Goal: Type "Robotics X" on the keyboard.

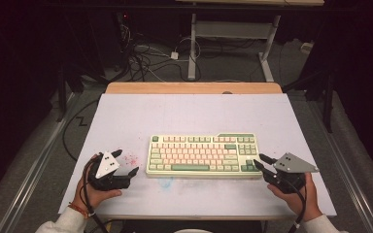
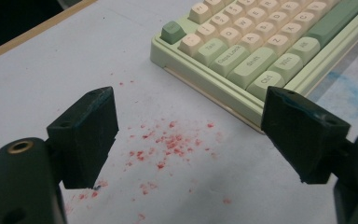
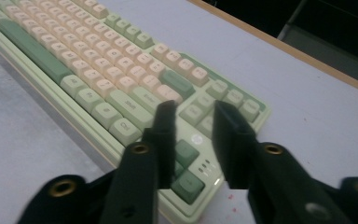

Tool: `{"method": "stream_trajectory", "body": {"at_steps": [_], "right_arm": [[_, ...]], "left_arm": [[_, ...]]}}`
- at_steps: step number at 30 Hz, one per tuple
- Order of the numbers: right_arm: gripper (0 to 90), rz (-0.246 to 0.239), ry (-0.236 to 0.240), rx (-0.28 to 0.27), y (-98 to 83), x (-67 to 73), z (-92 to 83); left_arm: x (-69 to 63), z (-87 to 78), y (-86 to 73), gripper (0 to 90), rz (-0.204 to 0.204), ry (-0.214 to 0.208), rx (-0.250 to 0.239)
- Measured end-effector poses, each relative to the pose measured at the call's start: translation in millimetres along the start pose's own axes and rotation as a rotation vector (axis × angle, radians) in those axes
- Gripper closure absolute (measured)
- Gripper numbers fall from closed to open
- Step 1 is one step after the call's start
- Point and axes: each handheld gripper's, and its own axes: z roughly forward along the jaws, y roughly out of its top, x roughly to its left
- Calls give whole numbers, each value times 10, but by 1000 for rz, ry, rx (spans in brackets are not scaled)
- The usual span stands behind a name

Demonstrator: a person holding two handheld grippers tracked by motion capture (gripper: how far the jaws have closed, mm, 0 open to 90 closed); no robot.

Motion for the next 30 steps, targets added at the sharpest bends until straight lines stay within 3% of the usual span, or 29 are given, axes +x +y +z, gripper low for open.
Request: {"method": "stream_trajectory", "body": {"at_steps": [5,15,23,24,30], "right_arm": [[900,-40,50,25,136,17,132],[900,-76,113,76,341,85,454],[900,-108,153,135,326,191,701],[900,-110,158,143,314,202,719],[900,-102,165,173,225,211,782]], "left_arm": [[-6,30,3,195,-1,-7,12],[2,40,-7,204,-2,-11,24],[2,42,-7,216,19,-13,28],[1,38,-11,217,5,-21,28],[-4,30,-17,226,8,-22,35]]}}
